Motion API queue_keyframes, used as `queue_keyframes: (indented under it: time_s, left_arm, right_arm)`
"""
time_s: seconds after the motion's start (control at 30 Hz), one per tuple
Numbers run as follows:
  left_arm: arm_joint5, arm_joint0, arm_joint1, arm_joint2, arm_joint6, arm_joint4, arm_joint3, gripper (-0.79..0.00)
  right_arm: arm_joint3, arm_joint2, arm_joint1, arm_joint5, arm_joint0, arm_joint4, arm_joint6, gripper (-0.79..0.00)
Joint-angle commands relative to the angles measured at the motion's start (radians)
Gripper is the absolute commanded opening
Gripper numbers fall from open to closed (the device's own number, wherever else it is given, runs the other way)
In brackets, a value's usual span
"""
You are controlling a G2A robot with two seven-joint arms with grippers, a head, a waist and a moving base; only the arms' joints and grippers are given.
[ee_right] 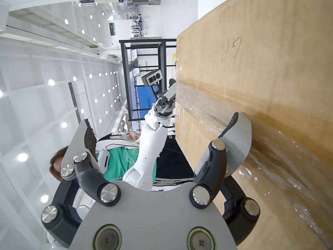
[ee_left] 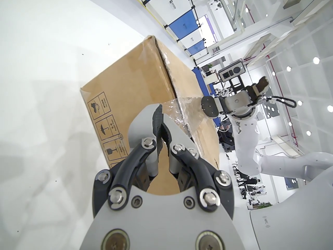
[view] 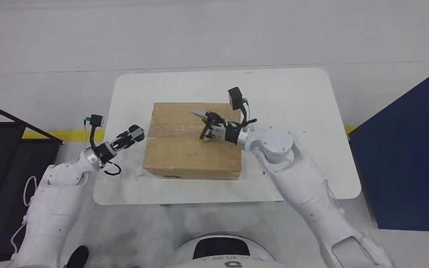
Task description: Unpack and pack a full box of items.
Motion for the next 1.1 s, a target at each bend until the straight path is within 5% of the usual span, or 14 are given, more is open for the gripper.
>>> queue_keyframes:
  time_s: [0.0, 0.43, 0.5, 0.53, 1.07]
  left_arm:
    - [0.000, 0.000, 0.000, 0.000, 0.000, 0.000, 0.000, -0.785]
    - [0.000, 0.000, 0.000, 0.000, 0.000, 0.000, 0.000, -0.785]
    - [0.000, 0.000, 0.000, 0.000, 0.000, 0.000, 0.000, -0.329]
    - [0.000, 0.000, 0.000, 0.000, 0.000, 0.000, 0.000, 0.000]
    - [0.000, 0.000, 0.000, 0.000, 0.000, 0.000, 0.000, 0.000]
  right_arm:
    - [0.010, 0.006, 0.000, -0.008, 0.003, 0.024, 0.012, 0.000]
    - [0.072, -0.060, -0.015, 0.074, 0.084, 0.015, -0.012, 0.000]
    - [0.079, -0.069, -0.019, 0.076, 0.093, 0.019, -0.014, 0.000]
    - [0.083, -0.075, -0.020, 0.078, 0.097, 0.020, -0.017, 0.000]
    - [0.174, -0.228, -0.077, 0.106, 0.208, 0.057, -0.071, 0.000]
